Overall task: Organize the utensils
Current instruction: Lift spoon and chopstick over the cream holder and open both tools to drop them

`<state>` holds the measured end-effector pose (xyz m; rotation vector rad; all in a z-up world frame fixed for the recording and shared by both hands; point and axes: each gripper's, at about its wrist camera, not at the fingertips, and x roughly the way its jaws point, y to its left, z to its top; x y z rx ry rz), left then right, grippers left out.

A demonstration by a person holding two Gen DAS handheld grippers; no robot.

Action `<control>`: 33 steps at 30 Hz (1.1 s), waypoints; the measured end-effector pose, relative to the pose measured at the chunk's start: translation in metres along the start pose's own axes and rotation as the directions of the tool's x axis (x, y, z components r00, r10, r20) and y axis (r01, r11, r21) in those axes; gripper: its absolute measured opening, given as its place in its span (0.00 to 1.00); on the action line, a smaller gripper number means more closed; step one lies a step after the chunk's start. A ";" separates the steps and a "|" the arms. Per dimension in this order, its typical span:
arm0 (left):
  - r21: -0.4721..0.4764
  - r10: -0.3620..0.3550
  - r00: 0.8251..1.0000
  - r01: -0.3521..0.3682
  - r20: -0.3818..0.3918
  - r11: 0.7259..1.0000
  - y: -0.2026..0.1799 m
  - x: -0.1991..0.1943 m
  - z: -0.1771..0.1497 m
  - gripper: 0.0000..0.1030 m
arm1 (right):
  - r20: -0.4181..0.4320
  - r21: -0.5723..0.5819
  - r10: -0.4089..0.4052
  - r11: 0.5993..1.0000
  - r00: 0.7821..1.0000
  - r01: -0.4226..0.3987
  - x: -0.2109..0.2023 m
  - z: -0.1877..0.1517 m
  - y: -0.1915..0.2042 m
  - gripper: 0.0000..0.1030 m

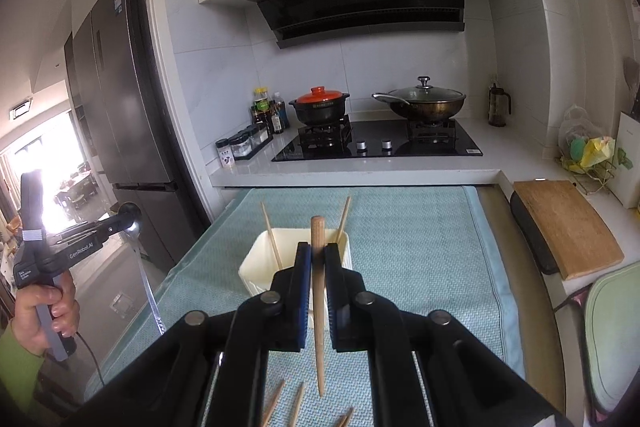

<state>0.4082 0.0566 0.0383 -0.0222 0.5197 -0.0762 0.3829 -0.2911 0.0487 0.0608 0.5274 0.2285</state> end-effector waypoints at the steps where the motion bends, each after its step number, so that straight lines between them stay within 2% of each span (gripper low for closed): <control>1: 0.006 0.004 1.000 -0.004 0.010 1.000 -0.002 0.003 0.008 0.00 | 0.012 -0.003 0.002 1.000 1.000 -0.002 0.002 0.007 0.002 0.07; 9: 0.034 0.033 0.997 -0.036 0.071 0.999 -0.018 0.042 0.060 0.00 | 0.111 -0.071 0.019 0.997 0.994 -0.011 0.035 0.058 0.023 0.07; 15: 0.037 0.067 0.994 -0.070 0.082 0.997 -0.025 0.084 0.073 0.00 | 0.152 -0.124 0.052 0.992 0.987 -0.033 0.083 0.078 0.037 0.07; 18: 0.038 0.076 0.996 -0.078 0.048 0.996 -0.028 0.114 0.071 0.00 | 0.107 -0.123 0.077 0.990 0.991 -0.064 0.118 0.077 0.038 0.07; 21: 0.033 0.071 0.997 -0.071 -0.019 0.997 -0.029 0.147 0.059 0.00 | 0.011 -0.089 0.096 0.992 0.995 -0.095 0.159 0.068 0.033 0.07; 24: 0.038 0.067 0.994 -0.064 -0.085 0.997 -0.031 0.176 0.043 0.00 | -0.104 -0.022 0.124 0.992 0.987 -0.127 0.198 0.052 0.021 0.07; 27: 0.047 0.067 0.989 -0.061 -0.135 0.997 -0.034 0.198 0.027 0.00 | -0.179 0.011 0.126 0.992 0.976 -0.126 0.227 0.038 0.012 0.07; 30: 0.050 0.062 0.984 -0.054 -0.169 0.997 -0.037 0.214 0.018 0.00 | -0.226 0.035 0.130 0.992 0.965 -0.125 0.248 0.028 0.005 0.07; 33: 0.049 0.058 0.981 -0.050 -0.185 0.998 -0.041 0.224 0.012 0.01 | -0.235 0.042 0.126 0.992 0.964 -0.120 0.260 0.023 0.002 0.07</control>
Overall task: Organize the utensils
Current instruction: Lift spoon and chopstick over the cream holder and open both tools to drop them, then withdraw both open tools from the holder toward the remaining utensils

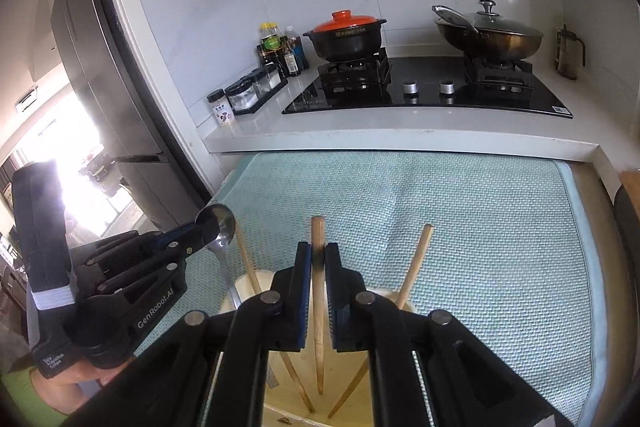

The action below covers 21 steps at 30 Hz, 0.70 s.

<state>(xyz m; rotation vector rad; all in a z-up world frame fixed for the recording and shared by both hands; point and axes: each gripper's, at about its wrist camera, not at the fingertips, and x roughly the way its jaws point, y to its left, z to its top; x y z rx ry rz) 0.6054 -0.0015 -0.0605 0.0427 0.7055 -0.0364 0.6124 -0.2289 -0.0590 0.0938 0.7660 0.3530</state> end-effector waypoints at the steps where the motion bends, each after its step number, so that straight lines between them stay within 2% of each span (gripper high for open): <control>1: -0.002 -0.004 1.000 0.004 -0.004 1.000 -0.001 0.002 -0.001 0.01 | 0.000 -0.002 -0.005 1.000 1.000 0.005 0.002 0.000 -0.001 0.08; 6: -0.028 -0.059 0.998 0.058 -0.038 0.998 -0.004 0.010 -0.003 0.11 | 0.008 0.019 0.000 1.000 1.000 0.000 0.007 0.005 -0.003 0.10; 8: -0.029 -0.068 0.997 0.067 -0.033 0.997 -0.004 0.004 -0.003 0.12 | 0.020 0.022 -0.003 1.000 1.000 0.003 0.003 0.008 -0.003 0.25; 9: -0.029 -0.072 0.997 0.071 -0.029 0.997 -0.004 -0.002 -0.004 0.15 | 0.037 0.027 -0.005 1.000 0.999 0.004 -0.004 0.007 -0.002 0.34; 10: -0.029 -0.076 0.997 0.075 -0.022 0.997 -0.002 -0.009 -0.006 0.18 | 0.055 0.028 -0.012 1.000 0.998 0.011 -0.013 0.006 -0.002 0.35; 12: -0.022 -0.070 0.998 0.070 0.001 0.997 0.003 -0.028 -0.010 0.36 | 0.083 0.008 -0.030 1.000 0.996 0.029 -0.035 0.003 0.003 0.35; 13: -0.018 -0.064 0.998 0.064 0.018 0.998 0.007 -0.042 -0.015 0.42 | 0.096 -0.011 -0.037 0.999 0.995 0.038 -0.048 0.000 0.007 0.35; 15: -0.010 -0.064 0.996 0.065 0.053 0.998 0.016 -0.075 -0.027 0.64 | 0.123 -0.061 -0.062 0.996 0.990 0.070 -0.079 -0.012 0.015 0.36; 18: 0.006 -0.066 0.994 0.066 0.087 0.998 0.029 -0.127 -0.059 0.80 | 0.158 -0.115 -0.104 0.986 0.982 0.123 -0.129 -0.041 0.029 0.53; 21: 0.008 -0.080 0.993 0.080 0.084 0.997 0.042 -0.178 -0.105 0.92 | 0.162 -0.143 -0.155 0.973 0.974 0.179 -0.177 -0.087 0.041 0.56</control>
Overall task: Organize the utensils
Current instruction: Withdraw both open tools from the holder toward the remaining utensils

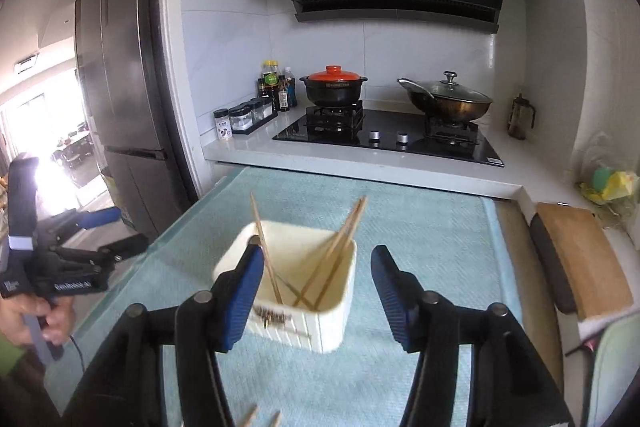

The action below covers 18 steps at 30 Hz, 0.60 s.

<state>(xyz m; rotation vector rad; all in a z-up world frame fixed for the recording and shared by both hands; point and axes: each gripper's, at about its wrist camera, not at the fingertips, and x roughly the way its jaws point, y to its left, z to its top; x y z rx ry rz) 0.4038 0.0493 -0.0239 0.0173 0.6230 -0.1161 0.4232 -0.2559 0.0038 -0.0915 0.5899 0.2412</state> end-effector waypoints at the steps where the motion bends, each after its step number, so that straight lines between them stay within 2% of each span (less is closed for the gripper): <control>1: -0.004 -0.006 1.000 0.006 -0.008 1.000 0.003 -0.018 -0.017 0.93 | -0.011 -0.008 -0.027 1.000 1.000 0.027 -0.017 -0.015 0.004 0.59; 3: -0.007 -0.024 1.000 0.023 -0.021 1.000 0.006 -0.051 -0.053 0.93 | -0.029 -0.010 -0.069 0.998 0.997 0.069 -0.048 -0.050 0.010 0.66; 5: -0.015 -0.027 0.999 0.026 -0.036 1.000 0.008 -0.081 -0.092 0.95 | -0.042 0.018 -0.103 0.994 0.994 0.104 -0.076 -0.090 0.016 0.67; 10: -0.120 -0.014 0.997 0.005 -0.074 0.993 0.013 -0.129 -0.181 0.96 | -0.099 0.208 -0.160 0.962 0.982 0.177 -0.125 -0.199 0.019 0.68; 14: -0.239 -0.049 0.991 0.017 -0.126 0.971 0.014 -0.133 -0.227 0.96 | -0.229 0.226 -0.196 0.942 0.954 0.248 -0.136 -0.267 0.023 0.68; 18: -0.267 -0.043 0.984 -0.005 -0.171 0.964 0.008 -0.118 -0.251 0.95 | -0.247 0.173 -0.243 0.942 0.938 0.289 -0.148 -0.299 0.033 0.68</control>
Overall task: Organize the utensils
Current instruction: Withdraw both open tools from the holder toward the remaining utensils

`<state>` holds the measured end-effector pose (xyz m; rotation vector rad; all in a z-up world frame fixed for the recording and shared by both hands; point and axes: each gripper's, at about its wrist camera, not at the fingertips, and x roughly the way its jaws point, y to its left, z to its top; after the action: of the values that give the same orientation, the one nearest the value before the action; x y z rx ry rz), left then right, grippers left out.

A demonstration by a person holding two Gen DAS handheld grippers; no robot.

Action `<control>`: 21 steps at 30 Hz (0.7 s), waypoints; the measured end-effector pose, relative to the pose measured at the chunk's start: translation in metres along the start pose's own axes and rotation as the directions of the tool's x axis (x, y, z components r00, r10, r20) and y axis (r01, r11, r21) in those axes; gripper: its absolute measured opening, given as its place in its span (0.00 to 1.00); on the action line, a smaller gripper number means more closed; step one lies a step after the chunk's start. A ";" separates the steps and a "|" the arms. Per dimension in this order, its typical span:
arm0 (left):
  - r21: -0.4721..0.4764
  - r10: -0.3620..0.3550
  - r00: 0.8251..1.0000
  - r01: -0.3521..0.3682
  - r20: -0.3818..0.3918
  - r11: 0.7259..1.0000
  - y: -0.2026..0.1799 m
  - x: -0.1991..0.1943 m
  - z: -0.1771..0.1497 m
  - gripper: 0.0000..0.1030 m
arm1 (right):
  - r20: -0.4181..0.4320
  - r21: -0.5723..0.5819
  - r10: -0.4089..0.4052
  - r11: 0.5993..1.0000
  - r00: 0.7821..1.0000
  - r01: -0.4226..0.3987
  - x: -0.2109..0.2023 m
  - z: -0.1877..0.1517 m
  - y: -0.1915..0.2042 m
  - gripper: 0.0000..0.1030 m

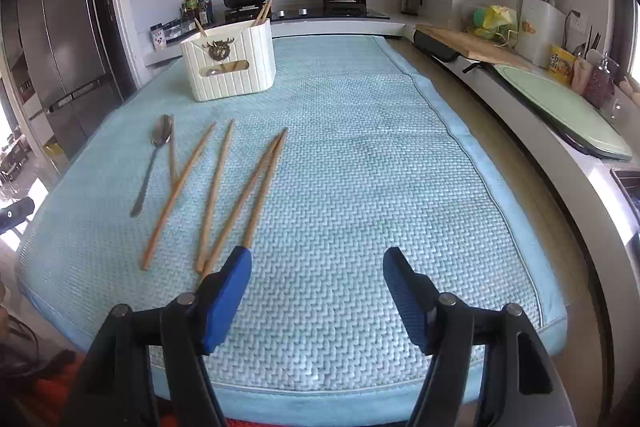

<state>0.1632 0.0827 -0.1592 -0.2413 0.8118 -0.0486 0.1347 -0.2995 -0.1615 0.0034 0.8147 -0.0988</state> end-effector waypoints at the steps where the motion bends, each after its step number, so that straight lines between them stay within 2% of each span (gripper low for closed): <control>1: 0.006 0.004 1.000 -0.004 -0.013 1.000 -0.001 0.005 -0.003 0.95 | -0.004 0.003 -0.005 1.000 1.000 0.005 0.002 -0.003 0.000 0.68; 5: 0.047 -0.007 0.998 0.010 -0.062 0.999 -0.012 0.016 -0.011 0.95 | -0.020 0.041 0.013 0.999 1.000 -0.012 0.011 -0.010 -0.005 0.68; 9: 0.111 0.040 0.992 -0.027 -0.116 0.993 -0.018 0.027 -0.019 0.95 | -0.038 0.061 -0.030 0.998 0.999 0.032 0.025 -0.007 -0.007 0.68; 16: 0.057 0.056 0.984 -0.047 -0.171 0.997 -0.011 0.049 -0.025 0.98 | -0.122 0.059 -0.103 0.992 0.987 0.111 0.058 -0.011 -0.018 0.68; 21: 0.126 0.130 0.979 -0.111 -0.154 0.986 -0.021 0.059 -0.027 0.99 | -0.110 0.090 -0.103 0.990 0.989 0.113 0.064 -0.014 -0.022 0.82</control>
<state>0.1850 0.0494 -0.2141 -0.0769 0.9804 -0.0012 0.1659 -0.3267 -0.2165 0.0555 0.9147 -0.2418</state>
